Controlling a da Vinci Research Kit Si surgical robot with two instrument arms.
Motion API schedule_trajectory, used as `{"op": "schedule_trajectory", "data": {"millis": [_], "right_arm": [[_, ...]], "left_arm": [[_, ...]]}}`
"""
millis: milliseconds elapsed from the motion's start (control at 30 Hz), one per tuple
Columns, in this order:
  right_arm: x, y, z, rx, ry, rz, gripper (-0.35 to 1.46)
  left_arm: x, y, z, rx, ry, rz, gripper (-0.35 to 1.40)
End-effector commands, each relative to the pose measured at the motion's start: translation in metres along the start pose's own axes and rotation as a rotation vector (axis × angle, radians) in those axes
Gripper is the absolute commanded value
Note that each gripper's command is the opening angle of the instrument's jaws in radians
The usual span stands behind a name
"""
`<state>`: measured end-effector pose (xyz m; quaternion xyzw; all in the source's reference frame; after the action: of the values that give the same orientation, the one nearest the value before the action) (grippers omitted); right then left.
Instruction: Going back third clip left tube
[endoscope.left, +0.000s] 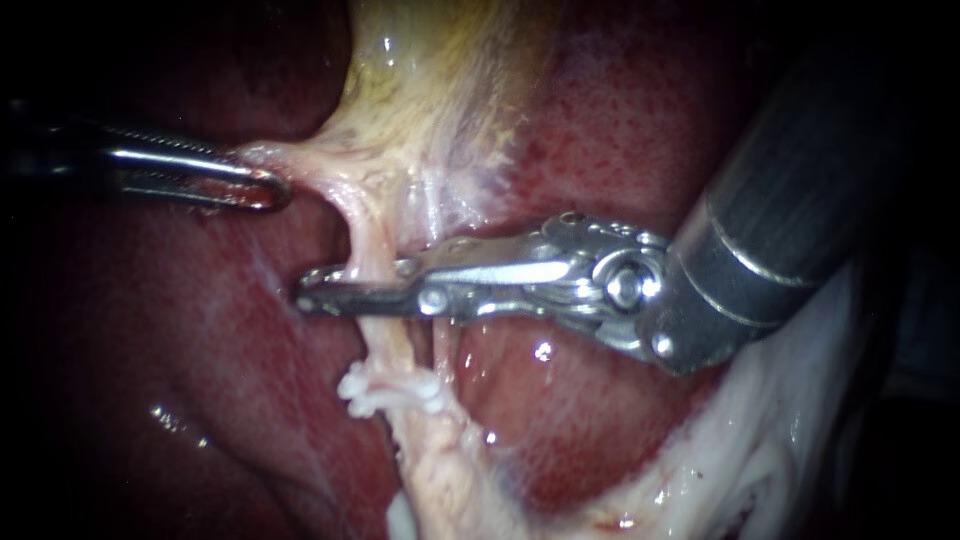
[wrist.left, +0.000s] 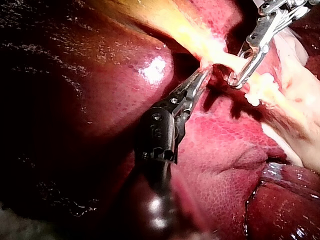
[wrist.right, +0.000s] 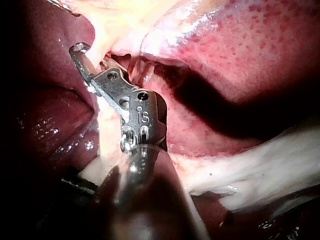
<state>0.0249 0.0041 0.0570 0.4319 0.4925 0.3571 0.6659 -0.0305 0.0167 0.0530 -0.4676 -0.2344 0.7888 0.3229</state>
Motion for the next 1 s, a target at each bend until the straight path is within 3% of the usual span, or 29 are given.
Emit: {"op": "schedule_trajectory", "data": {"millis": [33,100,167,367,633,800,900,1000], "right_arm": [[-0.0001,0.0002,0.0002,0.000,0.001,-0.031,-0.11],[-0.0004,0.0007,0.0007,-0.005,0.002,-0.081,0.27],[-0.0008,0.0013,0.0010,-0.018,0.009,-0.108,0.39],[-0.0014,0.0032,0.0007,-0.070,0.032,-0.160,0.49],[-0.0021,0.0051,-0.0003,-0.095,0.000,-0.169,0.49],[-0.0024,0.0047,-0.0008,-0.092,-0.009,-0.235,0.49],[-0.0029,0.0037,-0.0019,-0.088,-0.033,-0.354,0.49],[-0.0038,0.0024,-0.0036,-0.125,-0.083,-0.499,0.49]], "left_arm": [[0.0000,0.0000,0.0000,0.000,0.000,0.000,-0.35],[0.0000,0.0000,0.0000,0.000,0.000,0.000,-0.35],[0.0000,0.0000,-0.0001,0.000,0.000,0.000,-0.35],[-0.0001,0.0000,-0.0001,-0.001,0.000,0.000,-0.35],[-0.0001,0.0000,-0.0001,-0.001,0.000,0.001,-0.35],[-0.0001,0.0000,-0.0002,-0.001,0.000,0.001,-0.35],[-0.0001,0.0000,-0.0002,-0.002,0.003,0.001,-0.35],[-0.0002,-0.0001,-0.0003,-0.003,0.002,0.001,-0.35]]}}
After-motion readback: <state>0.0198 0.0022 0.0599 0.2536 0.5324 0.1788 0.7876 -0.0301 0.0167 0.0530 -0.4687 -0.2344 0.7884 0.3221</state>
